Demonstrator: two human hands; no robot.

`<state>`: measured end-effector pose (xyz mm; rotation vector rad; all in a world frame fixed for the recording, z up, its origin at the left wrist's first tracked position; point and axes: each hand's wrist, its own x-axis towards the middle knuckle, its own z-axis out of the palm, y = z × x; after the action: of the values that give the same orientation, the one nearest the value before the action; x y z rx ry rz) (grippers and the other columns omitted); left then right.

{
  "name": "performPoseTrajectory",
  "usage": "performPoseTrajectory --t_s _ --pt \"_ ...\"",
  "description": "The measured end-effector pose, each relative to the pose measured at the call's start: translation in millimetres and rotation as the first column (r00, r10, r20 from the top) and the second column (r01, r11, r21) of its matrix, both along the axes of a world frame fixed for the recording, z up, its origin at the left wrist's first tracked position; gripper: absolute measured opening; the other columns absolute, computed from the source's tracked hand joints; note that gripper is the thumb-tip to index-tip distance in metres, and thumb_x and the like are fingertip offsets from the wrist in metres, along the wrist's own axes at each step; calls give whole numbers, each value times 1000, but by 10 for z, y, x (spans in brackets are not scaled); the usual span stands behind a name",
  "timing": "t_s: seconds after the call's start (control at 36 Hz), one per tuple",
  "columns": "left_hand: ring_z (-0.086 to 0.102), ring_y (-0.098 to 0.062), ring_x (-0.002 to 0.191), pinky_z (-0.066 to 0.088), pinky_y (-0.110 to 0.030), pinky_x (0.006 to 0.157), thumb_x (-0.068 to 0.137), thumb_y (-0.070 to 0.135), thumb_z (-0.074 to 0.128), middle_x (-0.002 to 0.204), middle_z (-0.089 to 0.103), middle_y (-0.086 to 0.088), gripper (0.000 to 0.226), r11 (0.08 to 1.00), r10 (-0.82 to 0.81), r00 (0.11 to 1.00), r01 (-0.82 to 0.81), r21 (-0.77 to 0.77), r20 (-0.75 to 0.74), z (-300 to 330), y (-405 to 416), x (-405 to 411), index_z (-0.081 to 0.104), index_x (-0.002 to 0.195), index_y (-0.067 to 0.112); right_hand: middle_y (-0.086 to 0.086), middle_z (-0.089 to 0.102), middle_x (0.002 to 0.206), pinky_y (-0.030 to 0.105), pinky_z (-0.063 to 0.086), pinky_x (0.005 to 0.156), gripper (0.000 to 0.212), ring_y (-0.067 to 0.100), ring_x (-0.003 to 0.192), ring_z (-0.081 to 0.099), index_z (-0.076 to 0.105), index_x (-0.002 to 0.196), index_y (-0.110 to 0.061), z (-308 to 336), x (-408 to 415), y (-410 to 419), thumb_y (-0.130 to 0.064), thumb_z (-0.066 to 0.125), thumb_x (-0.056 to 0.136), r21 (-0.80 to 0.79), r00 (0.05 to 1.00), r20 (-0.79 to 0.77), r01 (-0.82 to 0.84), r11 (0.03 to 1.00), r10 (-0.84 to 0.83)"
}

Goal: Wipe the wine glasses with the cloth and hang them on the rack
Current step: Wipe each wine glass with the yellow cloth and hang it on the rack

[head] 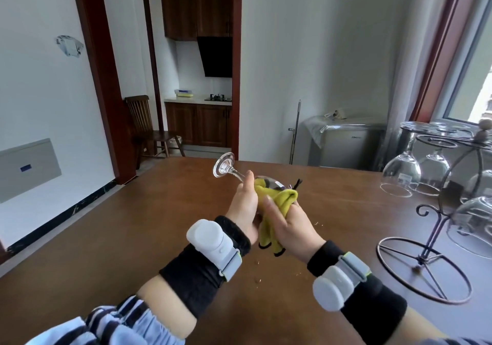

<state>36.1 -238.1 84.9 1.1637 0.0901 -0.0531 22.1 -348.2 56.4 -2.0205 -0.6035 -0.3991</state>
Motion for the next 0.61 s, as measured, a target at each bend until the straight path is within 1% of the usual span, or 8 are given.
performPoseTrajectory --t_s 0.08,0.17,0.25,0.36,0.44,0.5,0.56,0.61 --pt "68 -21 90 51 -31 81 93 57 44 102 72 -10 51 997 -72 994 73 -4 77 -42 66 -50 68 105 13 13 75 90 34 54 79 53 17 82 70 67 115 -6 193 -45 -20 -49 41 100 424 929 -341 17 906 142" --pt "63 -22 109 45 -40 104 91 42 55 118 67 -10 40 983 -67 986 91 -157 153 -85 81 -60 63 116 13 10 74 89 33 54 60 43 21 72 71 66 119 -13 248 -91 -63 -46 49 98 708 748 -519 106 698 413" --pt "63 -21 105 45 -44 103 93 28 53 110 69 -7 21 960 -53 980 102 -259 190 -33 33 -40 64 99 11 14 71 112 36 57 71 50 25 94 71 61 127 -14 171 -123 9 -52 47 96 793 686 -483 79 605 544" --pt "65 -23 73 54 -36 81 92 28 51 80 67 -8 23 942 -54 995 78 -327 81 96 28 -38 57 80 10 10 64 129 38 46 106 46 17 120 61 57 129 -19 128 -160 144 -48 37 100 615 908 -270 -94 783 321" --pt "62 -22 60 52 -34 79 95 35 48 62 61 -6 37 958 -82 997 77 -276 -6 101 52 -17 54 69 9 2 60 136 47 35 114 58 14 133 48 56 134 -21 -20 -49 109 -61 33 97 118 995 1 -102 988 103" --pt "63 -20 55 52 -32 73 95 44 48 58 62 -4 43 984 -58 998 50 -174 -40 60 77 35 55 70 10 -1 66 127 52 27 115 70 12 129 48 62 130 -20 -110 41 34 -67 22 95 -213 988 155 6 977 28" --pt "66 -22 62 52 -31 69 91 55 49 67 66 -6 48 994 -49 997 43 -99 -61 29 105 67 61 78 11 3 70 118 50 34 111 75 14 118 55 64 125 -20 -107 36 4 -73 23 91 -161 995 99 12 987 4" --pt "66 -24 76 50 -29 67 87 61 49 82 69 -9 51 995 -94 995 93 -25 -35 -25 112 88 67 88 13 9 71 110 45 48 99 68 18 104 65 63 125 -17 -3 -34 33 -70 36 91 188 987 -142 -51 981 78"
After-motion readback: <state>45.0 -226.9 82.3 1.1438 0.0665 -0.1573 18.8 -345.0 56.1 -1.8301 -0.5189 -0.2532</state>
